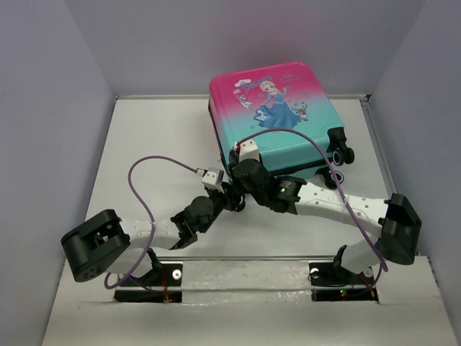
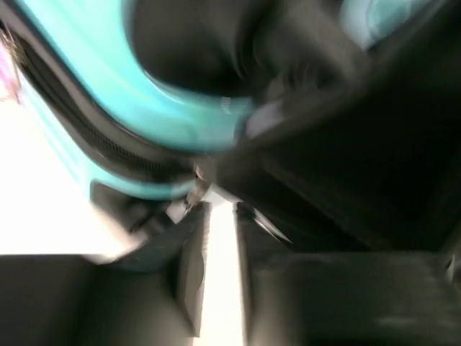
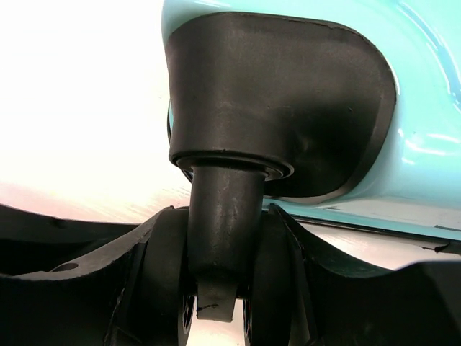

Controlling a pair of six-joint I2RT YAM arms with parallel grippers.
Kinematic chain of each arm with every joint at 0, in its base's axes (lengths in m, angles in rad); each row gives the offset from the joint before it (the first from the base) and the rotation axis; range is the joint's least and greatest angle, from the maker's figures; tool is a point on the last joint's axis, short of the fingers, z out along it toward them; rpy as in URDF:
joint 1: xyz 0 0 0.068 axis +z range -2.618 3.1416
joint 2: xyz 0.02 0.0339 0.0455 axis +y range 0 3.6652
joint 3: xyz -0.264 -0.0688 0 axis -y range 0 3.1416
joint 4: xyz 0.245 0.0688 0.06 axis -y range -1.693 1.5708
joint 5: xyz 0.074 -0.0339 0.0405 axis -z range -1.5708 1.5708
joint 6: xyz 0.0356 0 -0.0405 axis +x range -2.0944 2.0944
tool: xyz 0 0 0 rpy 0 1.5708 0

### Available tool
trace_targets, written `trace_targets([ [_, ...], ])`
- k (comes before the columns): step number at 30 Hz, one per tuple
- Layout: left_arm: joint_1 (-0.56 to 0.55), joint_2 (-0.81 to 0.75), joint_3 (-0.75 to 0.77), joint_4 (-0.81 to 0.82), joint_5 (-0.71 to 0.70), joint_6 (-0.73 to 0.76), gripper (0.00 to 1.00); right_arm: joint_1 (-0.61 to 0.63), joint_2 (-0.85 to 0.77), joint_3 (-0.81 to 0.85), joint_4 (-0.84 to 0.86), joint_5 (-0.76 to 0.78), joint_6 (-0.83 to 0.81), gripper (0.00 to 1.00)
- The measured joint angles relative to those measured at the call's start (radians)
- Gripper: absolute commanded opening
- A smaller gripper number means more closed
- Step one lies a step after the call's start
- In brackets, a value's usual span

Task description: Pack the luggage

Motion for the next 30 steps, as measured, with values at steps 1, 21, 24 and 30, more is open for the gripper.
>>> trace_targets([
  [1,-0.008,0.014,0.000,0.001,0.003,0.002,0.51,0.000,0.005,0.007,-0.005,-0.003,-0.002,0.07],
  [21,-0.019,0.298,0.051,0.102,-0.158,-0.087,0.61,-0.008,0.032,0.059,-0.076,-0.028,-0.021,0.07],
  [24,-0.036,0.308,0.051,0.126,-0.204,-0.090,0.61,-0.008,0.032,0.059,-0.076,-0.029,-0.018,0.07],
  [30,-0.052,0.319,0.051,0.163,-0.272,-0.075,0.60,-0.017,0.026,0.059,-0.075,-0.063,0.005,0.07],
])
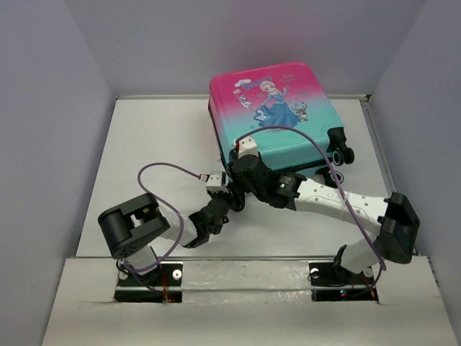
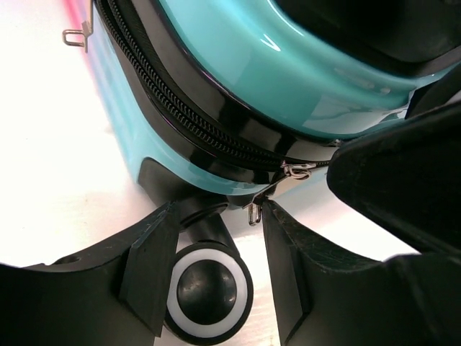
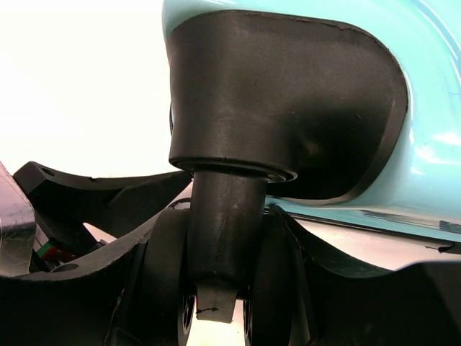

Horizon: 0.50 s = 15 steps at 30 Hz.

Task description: Pack the luggage

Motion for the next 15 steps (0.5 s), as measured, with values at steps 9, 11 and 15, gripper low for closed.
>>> trace_targets([
  [9,-0.029,0.004,0.000,0.010,-0.070,0.045,0.59,-0.008,-0.008,0.000,-0.002,-0.027,0.017,0.07],
  [11,-0.042,0.000,-0.002,0.010,-0.081,0.049,0.59,-0.011,-0.009,0.010,-0.020,-0.040,0.018,0.07],
  [15,-0.086,-0.098,-0.051,0.024,-0.071,0.053,0.59,-0.018,-0.003,0.083,-0.091,-0.094,0.038,0.07],
])
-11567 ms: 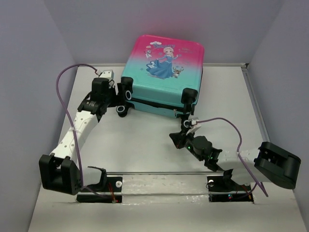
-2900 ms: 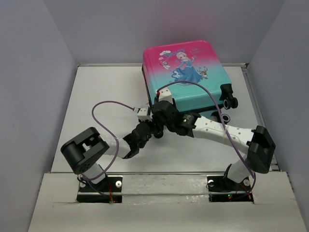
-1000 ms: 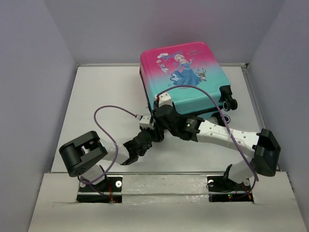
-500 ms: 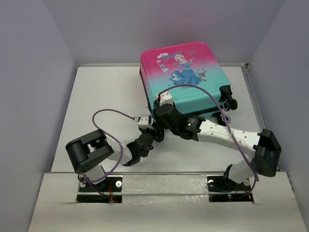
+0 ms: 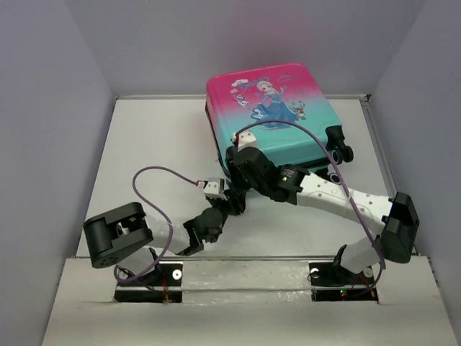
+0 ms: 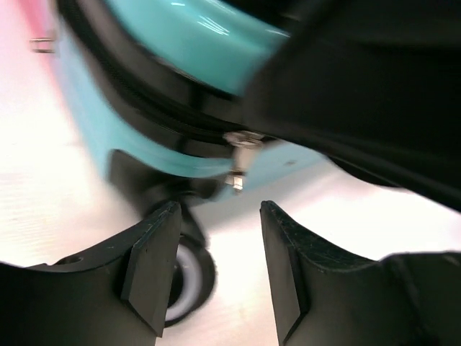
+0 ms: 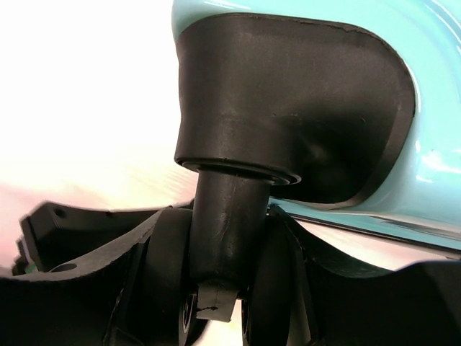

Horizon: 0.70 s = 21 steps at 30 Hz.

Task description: Pack the luggage

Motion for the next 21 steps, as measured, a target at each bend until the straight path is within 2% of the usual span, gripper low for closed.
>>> trace_targets([
  [5,-0.047,-0.125,-0.060,0.026,0.056,0.013,0.58,0.025,0.005,0.035,-0.016,-0.013,0.023,0.07],
  [14,-0.061,-0.189,-0.093,0.061,0.045,0.006,0.58,0.053,0.013,0.053,-0.082,0.041,-0.057,0.07],
  [17,-0.061,-0.217,-0.124,0.060,0.007,0.003,0.58,0.074,0.075,0.140,-0.146,0.097,-0.104,0.07],
  [21,-0.061,-0.265,-0.137,0.060,-0.045,0.005,0.58,0.089,0.181,0.253,-0.150,0.106,-0.111,0.07],
])
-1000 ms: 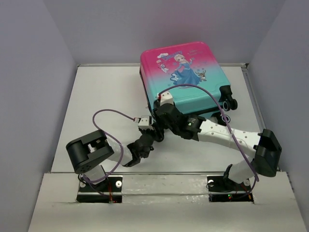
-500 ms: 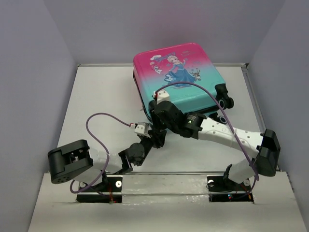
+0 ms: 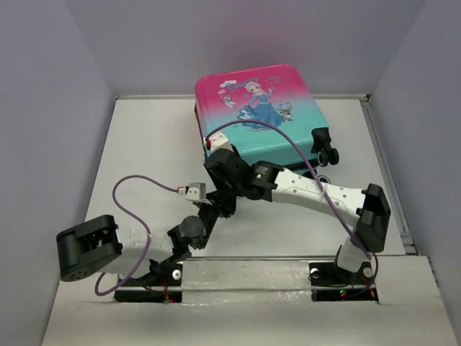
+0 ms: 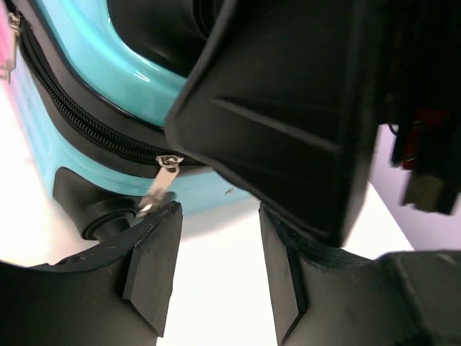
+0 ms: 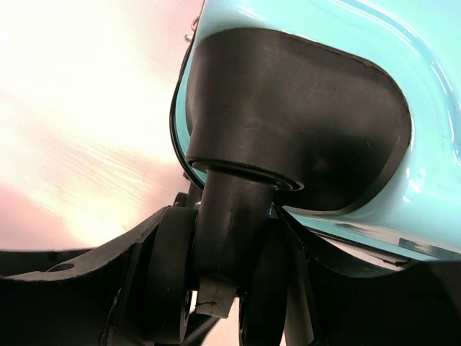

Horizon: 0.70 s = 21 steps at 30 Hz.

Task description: Pack the luggage

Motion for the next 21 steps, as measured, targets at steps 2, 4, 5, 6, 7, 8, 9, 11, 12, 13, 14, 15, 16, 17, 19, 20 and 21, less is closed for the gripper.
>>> trace_targets([
  [2,0.000,-0.015,0.000,0.000,-0.033,-0.001,0.58,0.005,0.042,0.049,-0.004,0.006,0.005,0.07],
  [4,0.004,-0.016,-0.004,0.008,-0.061,0.000,0.58,0.005,0.073,0.092,-0.005,0.006,0.010,0.07],
  [5,0.008,-0.014,-0.008,0.009,-0.071,0.000,0.55,0.005,0.090,0.114,-0.004,0.007,0.011,0.07],
  [6,0.011,-0.011,-0.010,0.008,-0.079,0.002,0.54,0.005,0.105,0.129,-0.002,0.008,0.011,0.07],
  [7,0.018,-0.004,-0.010,0.008,-0.089,0.003,0.54,0.006,0.121,0.144,0.008,0.008,0.010,0.07],
  [8,0.025,0.003,-0.010,0.008,-0.097,0.003,0.54,0.006,0.127,0.148,0.019,0.008,0.010,0.07],
  [9,0.034,0.010,-0.012,0.008,-0.100,0.001,0.54,0.007,0.131,0.150,0.030,0.009,0.005,0.07],
  [11,0.055,0.025,-0.022,0.008,-0.103,-0.009,0.55,0.012,0.144,0.164,0.031,0.014,-0.010,0.07],
  [12,0.068,0.035,-0.034,0.014,-0.103,-0.022,0.56,0.015,0.154,0.177,0.031,0.018,-0.020,0.07],
  [13,0.082,0.045,-0.045,0.017,-0.103,-0.029,0.57,0.021,0.172,0.197,0.031,0.028,-0.035,0.07],
  [14,0.101,0.061,-0.063,0.015,-0.102,-0.039,0.57,0.025,0.184,0.211,0.032,0.038,-0.045,0.07],
  [15,0.115,0.068,-0.070,0.014,-0.100,-0.044,0.58,0.031,0.200,0.221,0.040,0.050,-0.056,0.07],
  [16,0.134,0.076,-0.080,0.012,-0.095,-0.050,0.58,0.034,0.206,0.221,0.048,0.059,-0.065,0.07],
  [17,0.149,0.080,-0.086,0.010,-0.090,-0.053,0.58,0.037,0.211,0.221,0.060,0.069,-0.077,0.07],
  [19,0.190,0.080,-0.089,0.010,-0.068,-0.058,0.58,0.043,0.214,0.206,0.088,0.087,-0.110,0.07],
  [20,0.201,0.080,-0.090,0.014,-0.059,-0.061,0.57,0.046,0.214,0.194,0.107,0.096,-0.124,0.07],
  [21,0.210,0.081,-0.097,0.014,-0.049,-0.069,0.57,0.048,0.213,0.179,0.134,0.105,-0.146,0.07],
])
